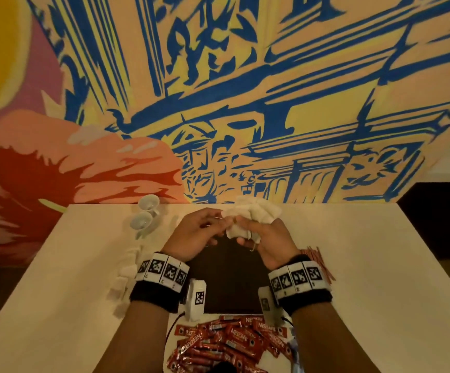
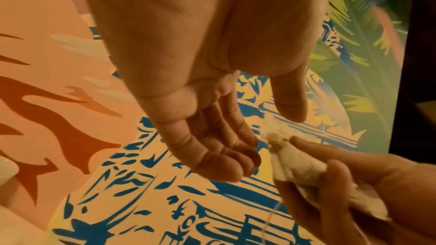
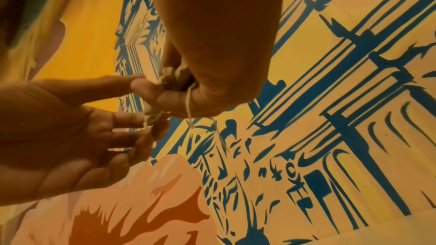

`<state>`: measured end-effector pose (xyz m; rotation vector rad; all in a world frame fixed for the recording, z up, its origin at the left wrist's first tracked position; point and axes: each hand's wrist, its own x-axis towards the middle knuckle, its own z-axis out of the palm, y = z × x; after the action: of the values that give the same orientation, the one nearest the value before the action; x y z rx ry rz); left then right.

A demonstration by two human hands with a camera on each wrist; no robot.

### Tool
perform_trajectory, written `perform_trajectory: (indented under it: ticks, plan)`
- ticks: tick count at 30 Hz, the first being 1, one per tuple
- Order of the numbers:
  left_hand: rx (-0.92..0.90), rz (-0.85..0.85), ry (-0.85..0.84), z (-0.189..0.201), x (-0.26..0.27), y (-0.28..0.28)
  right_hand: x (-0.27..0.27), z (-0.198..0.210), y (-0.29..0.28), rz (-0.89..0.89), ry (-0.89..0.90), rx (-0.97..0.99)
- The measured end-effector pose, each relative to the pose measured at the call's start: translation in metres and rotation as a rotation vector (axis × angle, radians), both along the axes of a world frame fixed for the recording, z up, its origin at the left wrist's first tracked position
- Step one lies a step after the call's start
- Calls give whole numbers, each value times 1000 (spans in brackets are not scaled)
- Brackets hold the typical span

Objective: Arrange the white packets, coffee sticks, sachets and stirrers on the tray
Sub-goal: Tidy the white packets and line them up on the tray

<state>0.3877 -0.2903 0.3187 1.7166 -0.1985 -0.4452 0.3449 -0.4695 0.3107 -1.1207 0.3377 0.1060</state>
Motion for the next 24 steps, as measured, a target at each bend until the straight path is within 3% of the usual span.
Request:
perform_trajectory:
  ticks: [4,14,21,24]
  plan:
    - [-2,-43,-57,7,-19,-15,-12,8,-4,-25,-2,-9]
    - [4,72,-108,12,-51,-33,-41,18,-35,-90,1,53]
    - [-9,162,-132,18,-60,-30,-49,12,-54,-145,121,118]
    - [10,149,-251,22,-65,-29,-55,6,-52,-83,207,132]
